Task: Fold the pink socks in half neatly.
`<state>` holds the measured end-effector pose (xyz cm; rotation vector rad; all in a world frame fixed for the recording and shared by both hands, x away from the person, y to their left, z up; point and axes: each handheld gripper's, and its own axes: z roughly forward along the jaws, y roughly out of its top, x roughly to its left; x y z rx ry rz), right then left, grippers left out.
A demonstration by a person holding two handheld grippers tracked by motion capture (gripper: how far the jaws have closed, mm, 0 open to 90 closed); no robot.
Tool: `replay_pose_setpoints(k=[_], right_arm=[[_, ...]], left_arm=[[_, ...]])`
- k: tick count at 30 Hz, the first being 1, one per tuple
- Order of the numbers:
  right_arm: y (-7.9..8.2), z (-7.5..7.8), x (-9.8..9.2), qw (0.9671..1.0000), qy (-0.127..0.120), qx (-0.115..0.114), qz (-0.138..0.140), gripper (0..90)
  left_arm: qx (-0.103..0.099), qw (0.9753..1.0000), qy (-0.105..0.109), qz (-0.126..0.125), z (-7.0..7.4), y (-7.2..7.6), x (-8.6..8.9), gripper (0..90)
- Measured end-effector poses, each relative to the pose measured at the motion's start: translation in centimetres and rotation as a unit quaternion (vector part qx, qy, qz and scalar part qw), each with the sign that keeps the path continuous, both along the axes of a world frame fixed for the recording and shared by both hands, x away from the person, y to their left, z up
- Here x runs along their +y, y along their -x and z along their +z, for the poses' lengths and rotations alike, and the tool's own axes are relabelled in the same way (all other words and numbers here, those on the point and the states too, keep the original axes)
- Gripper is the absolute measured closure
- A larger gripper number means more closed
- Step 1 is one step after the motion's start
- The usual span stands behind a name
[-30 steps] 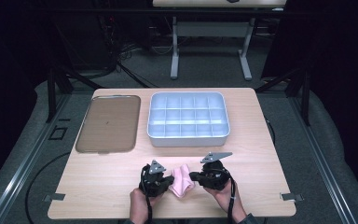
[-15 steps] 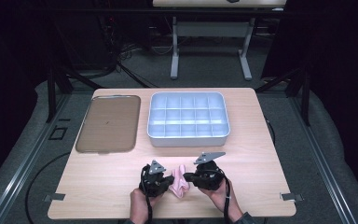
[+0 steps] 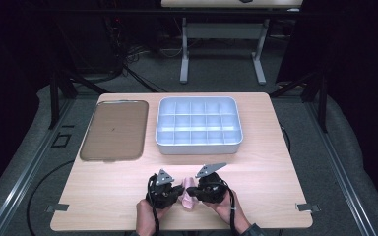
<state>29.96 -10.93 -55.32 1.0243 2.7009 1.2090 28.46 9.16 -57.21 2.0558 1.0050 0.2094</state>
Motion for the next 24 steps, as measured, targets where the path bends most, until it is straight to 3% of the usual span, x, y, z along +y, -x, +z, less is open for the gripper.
replay_pose_setpoints(k=[4,8,16,24], right_arm=[[-0.1,0.0,-0.2,1.0000,-0.001,0.001,-0.003,89.1],[0.0,0.1,-0.1,1.0000,-0.002,-0.002,-0.001,89.1],[-0.1,0.5,0.4,0.9997,0.000,-0.020,0.012,89.1],[-0.2,0.3,1.4,0.9994,0.003,-0.018,0.030,89.1]], left_arm=[[-0.003,1.0000,-0.004,0.008,0.5,0.3,0.7,80.3],[0.010,0.9998,-0.004,0.017,0.2,0.3,1.3,80.1],[0.018,0.9996,-0.017,0.013,-0.6,0.3,0.7,85.3],[0.023,0.9996,-0.005,0.018,-0.9,0.2,0.9,86.5]])
